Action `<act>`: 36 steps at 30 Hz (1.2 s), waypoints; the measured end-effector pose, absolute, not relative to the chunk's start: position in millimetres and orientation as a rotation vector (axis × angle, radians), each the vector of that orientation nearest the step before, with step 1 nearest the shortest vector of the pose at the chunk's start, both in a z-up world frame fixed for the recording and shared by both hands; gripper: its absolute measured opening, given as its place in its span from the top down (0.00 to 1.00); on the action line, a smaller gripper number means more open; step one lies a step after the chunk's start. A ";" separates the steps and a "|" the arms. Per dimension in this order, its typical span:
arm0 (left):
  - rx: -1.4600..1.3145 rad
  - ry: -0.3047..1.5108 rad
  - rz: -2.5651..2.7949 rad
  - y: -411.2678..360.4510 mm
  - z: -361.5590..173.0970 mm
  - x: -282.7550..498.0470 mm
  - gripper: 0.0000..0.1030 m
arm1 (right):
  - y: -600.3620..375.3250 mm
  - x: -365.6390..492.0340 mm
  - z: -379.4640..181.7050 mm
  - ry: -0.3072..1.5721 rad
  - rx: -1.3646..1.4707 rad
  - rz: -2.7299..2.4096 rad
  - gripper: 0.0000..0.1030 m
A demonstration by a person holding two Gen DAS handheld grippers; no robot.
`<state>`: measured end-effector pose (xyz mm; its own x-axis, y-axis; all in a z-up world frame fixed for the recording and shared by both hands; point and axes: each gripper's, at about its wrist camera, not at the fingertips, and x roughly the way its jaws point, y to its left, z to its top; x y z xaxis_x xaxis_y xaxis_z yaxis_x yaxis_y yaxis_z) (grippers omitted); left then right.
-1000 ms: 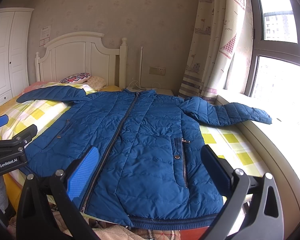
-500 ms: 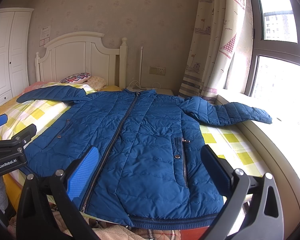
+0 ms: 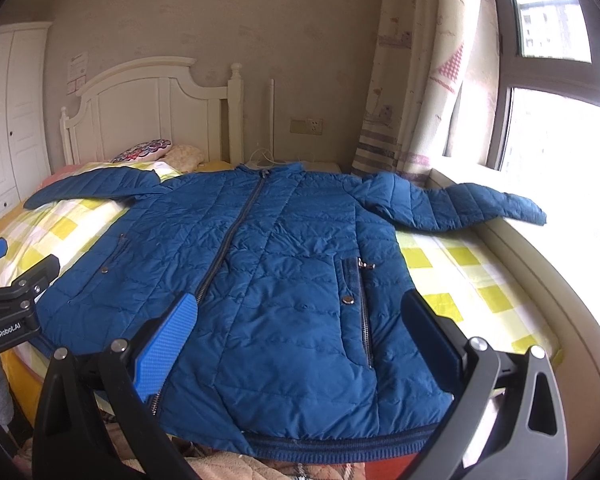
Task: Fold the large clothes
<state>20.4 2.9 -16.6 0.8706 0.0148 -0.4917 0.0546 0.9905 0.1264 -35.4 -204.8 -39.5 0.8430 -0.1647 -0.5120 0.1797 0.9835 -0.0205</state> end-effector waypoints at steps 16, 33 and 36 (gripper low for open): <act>0.333 0.670 -0.057 -50.9 -43.3 212.5 0.04 | -409.5 90.0 -73.9 0.699 0.425 -0.400 0.02; 0.055 0.965 -0.191 -10.7 -117.0 324.0 0.04 | -581.6 238.4 -135.6 0.687 0.650 -0.690 0.55; 0.094 0.972 -0.180 -18.0 -119.4 323.5 0.04 | -562.5 239.2 -125.2 0.574 0.559 -0.700 0.86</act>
